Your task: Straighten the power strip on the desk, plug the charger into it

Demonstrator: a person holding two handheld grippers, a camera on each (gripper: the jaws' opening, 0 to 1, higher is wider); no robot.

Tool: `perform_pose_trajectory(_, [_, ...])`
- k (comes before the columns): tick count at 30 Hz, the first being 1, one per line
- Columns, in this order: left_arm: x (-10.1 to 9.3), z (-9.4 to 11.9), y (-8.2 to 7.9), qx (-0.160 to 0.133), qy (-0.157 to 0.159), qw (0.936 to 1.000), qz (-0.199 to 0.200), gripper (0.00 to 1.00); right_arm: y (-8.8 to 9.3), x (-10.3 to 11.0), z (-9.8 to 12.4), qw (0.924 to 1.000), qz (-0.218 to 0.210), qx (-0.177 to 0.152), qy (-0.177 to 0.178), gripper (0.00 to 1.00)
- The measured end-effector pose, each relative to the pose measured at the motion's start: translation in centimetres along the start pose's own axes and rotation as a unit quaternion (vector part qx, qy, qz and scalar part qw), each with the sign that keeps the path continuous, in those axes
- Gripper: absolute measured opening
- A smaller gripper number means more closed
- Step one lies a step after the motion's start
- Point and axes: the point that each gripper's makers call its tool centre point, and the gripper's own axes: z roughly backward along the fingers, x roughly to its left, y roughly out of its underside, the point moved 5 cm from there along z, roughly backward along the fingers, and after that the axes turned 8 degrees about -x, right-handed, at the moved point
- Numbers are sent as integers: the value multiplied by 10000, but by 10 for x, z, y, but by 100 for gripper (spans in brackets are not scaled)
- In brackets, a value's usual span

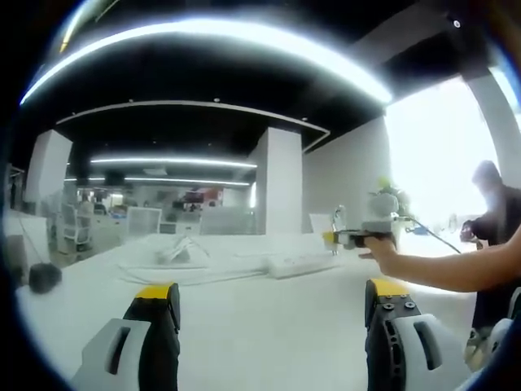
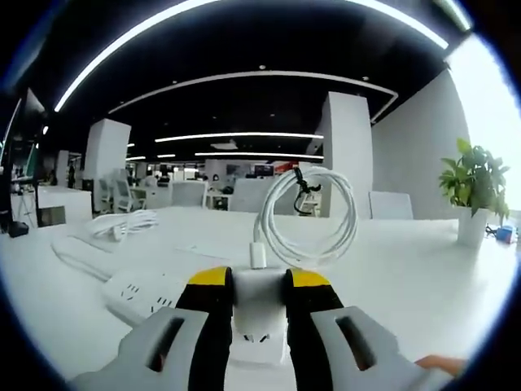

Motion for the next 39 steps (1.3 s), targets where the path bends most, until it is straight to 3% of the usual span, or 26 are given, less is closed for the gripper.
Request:
perform_pose_trajectory(4, [-2,0,0,3,27,10000,-4,97,0,-2,-2,9999,-144,35,-71,22])
perform_pose_trajectory(6, [-1,1,0,10,15,10000,-8,97,0,-2,-4,9988,-485,9,-108,22])
perform_pose_trajectory(8, [0,2,0,20,-5,10000,-15,97,0,-5,-4,9987,-488,-25,-109,22])
perform_pose_trajectory(11, [2,2,1,42,-33,10000,-33,97,-1,-6,-6,9962,-849,-153,-116,22])
perform_pose_trajectory(28, [8,3,4,69,-109,9999,-18,97,0,2,-10,9991,-199,-369,-7,22])
perform_pose_trajectory(39, [7,2,2,30,-96,9999,-15,97,0,-2,-10,9994,-219,-274,44,22])
